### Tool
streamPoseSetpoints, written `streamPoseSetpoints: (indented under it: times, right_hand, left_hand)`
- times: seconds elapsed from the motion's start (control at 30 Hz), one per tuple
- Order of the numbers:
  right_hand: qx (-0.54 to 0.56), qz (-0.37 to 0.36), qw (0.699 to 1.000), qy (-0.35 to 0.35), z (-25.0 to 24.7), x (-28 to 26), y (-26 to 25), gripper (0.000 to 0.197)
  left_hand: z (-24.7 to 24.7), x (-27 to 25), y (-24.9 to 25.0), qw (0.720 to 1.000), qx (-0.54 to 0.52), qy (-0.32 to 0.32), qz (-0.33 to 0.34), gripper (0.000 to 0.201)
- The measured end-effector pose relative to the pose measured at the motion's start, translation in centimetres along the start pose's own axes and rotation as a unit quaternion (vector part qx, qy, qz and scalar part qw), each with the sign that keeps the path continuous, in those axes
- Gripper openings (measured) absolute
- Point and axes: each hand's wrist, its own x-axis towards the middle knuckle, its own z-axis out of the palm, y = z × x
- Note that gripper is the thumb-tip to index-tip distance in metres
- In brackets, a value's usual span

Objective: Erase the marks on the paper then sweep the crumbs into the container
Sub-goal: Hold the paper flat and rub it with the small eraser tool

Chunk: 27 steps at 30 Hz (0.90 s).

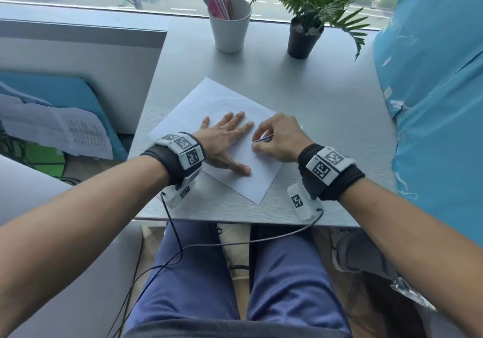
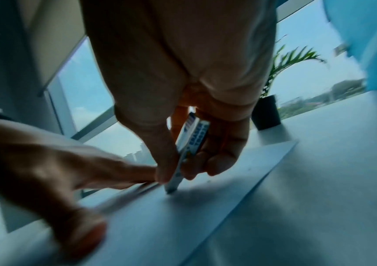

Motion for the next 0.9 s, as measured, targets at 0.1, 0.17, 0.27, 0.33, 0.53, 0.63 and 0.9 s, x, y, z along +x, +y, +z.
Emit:
streamPoseSetpoints:
  times: [0.1, 0.17, 0.27, 0.33, 0.53, 0.63, 0.9]
  right_hand:
    - [0.020, 0.036, 0.999, 0.012, -0.9, 0.5, 0.4, 0.011]
    - [0.028, 0.065, 0.996, 0.057, -1.6, 1.0, 1.0, 0.012]
    - [0.005, 0.005, 1.000, -0.013, -0.4, -0.1, -0.2, 0.010]
    - [0.003, -0.001, 1.000, -0.031, -0.5, -0.2, -0.2, 0.010]
    - [-0.012, -0.015, 1.000, -0.003, 0.1, -0.5, -1.0, 0.012]
    - [-0.008, 0.002, 1.000, -0.013, -0.5, -0.1, -0.8, 0.013]
    - [-0.014, -0.002, 1.000, -0.012, -0.4, -0.2, -1.3, 0.012]
  left_hand:
    - [-0.1, -0.1, 0.1, 1.000, -0.003, 0.001, -0.005, 0.130]
    - [-0.1, 0.0, 0.1, 1.000, -0.006, 0.005, -0.008, 0.128]
    - [0.2, 0.0, 0.0, 1.000, -0.017, 0.013, -0.011, 0.130]
    - [0.3, 0.0, 0.0, 0.999, -0.023, 0.018, -0.012, 0.130]
    - [0.2, -0.1, 0.6, 0.999, -0.031, 0.021, -0.022, 0.131]
    - [0.2, -0.1, 0.7, 0.999, -0.031, 0.023, -0.026, 0.130]
    - [0.1, 0.0, 0.9, 0.999, -0.030, 0.007, -0.035, 0.130]
